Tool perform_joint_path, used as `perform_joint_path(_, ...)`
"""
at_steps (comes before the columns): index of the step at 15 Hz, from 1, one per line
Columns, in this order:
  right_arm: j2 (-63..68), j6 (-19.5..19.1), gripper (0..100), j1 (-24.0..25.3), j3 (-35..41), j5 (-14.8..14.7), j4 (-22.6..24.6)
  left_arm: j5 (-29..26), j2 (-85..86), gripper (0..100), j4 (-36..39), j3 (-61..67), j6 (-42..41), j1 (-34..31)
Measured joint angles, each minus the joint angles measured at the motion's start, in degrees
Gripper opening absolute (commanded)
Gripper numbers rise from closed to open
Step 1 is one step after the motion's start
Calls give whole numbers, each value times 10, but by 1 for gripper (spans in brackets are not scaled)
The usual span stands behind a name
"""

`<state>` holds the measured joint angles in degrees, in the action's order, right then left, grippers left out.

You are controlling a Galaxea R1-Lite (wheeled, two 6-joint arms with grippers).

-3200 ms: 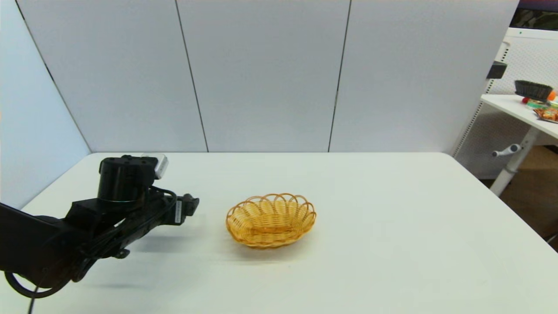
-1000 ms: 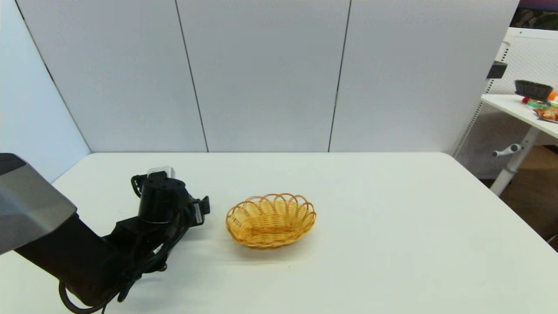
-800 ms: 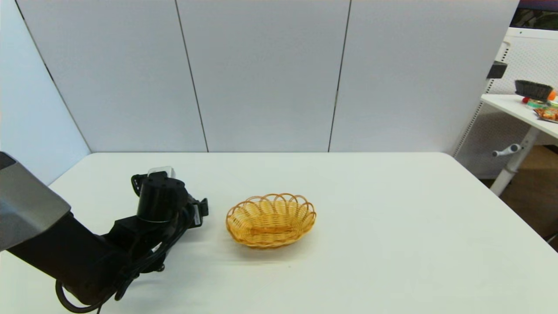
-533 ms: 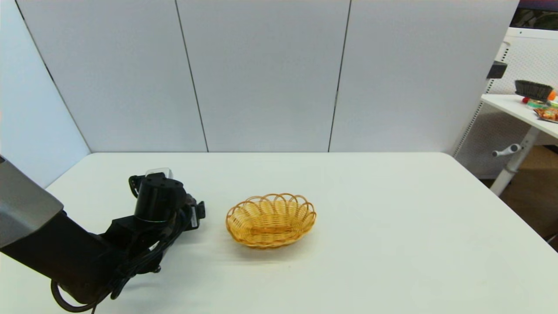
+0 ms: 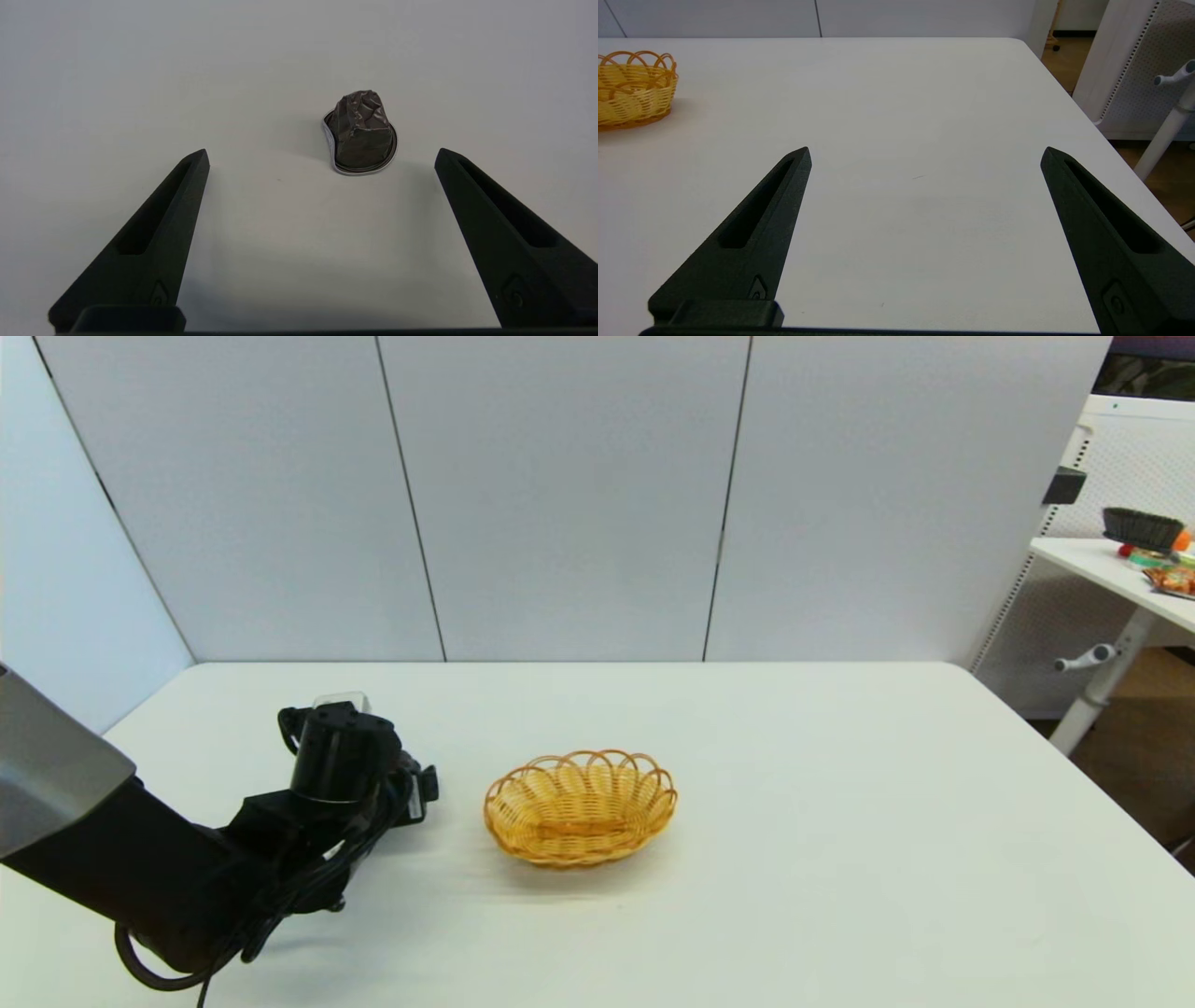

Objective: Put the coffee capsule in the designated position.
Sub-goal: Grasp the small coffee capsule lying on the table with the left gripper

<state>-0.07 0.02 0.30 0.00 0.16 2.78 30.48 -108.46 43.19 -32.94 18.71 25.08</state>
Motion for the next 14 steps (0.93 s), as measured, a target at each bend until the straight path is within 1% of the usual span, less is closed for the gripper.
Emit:
perform_joint_path(2,0,0,100,0,0,0,0,0,-1,100,-20,-10,2,0)
perform_joint_path(14,0,0,100,0,0,0,0,-2,-14,100,-21,-18,4,-1)
